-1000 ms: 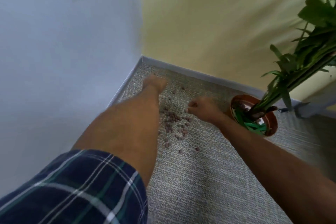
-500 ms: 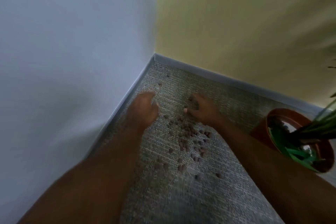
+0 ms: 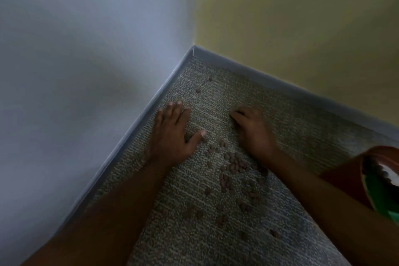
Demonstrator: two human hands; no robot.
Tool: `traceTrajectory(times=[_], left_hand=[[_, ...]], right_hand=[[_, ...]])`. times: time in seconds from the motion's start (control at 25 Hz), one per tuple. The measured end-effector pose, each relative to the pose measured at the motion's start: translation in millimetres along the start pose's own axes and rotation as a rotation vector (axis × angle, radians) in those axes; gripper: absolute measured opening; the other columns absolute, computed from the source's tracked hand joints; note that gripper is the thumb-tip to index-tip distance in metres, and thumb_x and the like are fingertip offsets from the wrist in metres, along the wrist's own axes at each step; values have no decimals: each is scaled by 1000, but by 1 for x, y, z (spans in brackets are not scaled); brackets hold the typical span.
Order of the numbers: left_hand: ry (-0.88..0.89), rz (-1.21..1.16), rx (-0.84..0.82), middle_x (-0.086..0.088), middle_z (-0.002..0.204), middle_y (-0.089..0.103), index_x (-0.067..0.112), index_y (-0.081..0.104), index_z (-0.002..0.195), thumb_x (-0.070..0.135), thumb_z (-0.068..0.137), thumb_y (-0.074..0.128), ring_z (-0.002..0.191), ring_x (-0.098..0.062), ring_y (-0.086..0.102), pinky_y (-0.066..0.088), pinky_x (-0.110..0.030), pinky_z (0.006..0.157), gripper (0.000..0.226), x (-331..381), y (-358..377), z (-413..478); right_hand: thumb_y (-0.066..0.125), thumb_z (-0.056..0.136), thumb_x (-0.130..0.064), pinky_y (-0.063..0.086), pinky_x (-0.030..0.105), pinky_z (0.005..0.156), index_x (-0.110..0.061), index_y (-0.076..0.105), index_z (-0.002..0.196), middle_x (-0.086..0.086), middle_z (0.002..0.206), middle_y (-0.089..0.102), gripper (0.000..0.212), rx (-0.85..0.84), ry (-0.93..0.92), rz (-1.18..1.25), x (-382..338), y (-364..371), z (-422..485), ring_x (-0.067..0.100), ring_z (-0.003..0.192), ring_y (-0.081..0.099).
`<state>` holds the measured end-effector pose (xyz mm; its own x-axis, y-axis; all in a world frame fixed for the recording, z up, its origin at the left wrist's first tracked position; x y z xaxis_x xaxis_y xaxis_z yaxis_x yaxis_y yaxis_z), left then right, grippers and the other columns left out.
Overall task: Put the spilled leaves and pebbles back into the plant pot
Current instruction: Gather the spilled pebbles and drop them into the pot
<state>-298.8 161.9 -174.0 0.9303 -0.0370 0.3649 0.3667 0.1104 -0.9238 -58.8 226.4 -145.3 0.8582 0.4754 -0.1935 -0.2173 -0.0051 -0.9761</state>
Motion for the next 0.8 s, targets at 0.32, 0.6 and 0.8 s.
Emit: traceTrajectory(times=[0.32, 0.6, 0.8], left_hand=[[-3, -6, 27, -6, 180, 26, 23, 38, 166, 83, 99, 33, 170, -25, 15, 11, -53, 137, 91, -1, -1, 1], [-24, -36, -21, -2, 182, 16, 21, 21, 173, 88, 97, 27, 171, -20, 6, 5, -51, 138, 101, 0, 0, 3], [-16, -35, -30, -3, 182, 16, 18, 21, 173, 90, 96, 26, 171, -20, 6, 5, -50, 138, 105, -1, 1, 3]], right_hand=[[58, 106, -21, 56, 52, 98, -11, 68, 140, 17, 137, 66, 37, 61, -147, 77, -20, -21, 48, 37, 122, 62], [52, 113, -34, 39, 51, 123, -10, 53, 154, 22, 159, 47, 48, -155, -20, 101, -47, 17, 149, 42, 150, 40], [60, 104, -17, 56, 48, 82, -11, 75, 127, 13, 123, 69, 27, 6, -389, -56, -58, 6, 87, 35, 115, 61]])
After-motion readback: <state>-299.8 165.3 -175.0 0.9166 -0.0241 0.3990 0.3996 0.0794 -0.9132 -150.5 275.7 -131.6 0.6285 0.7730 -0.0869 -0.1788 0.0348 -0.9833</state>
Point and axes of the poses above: each hand's wrist, its own z-axis towards the middle knuckle, its own y-axis out of the palm, x = y × z, the point moved 5 cm from there along z, towards the middle knuckle
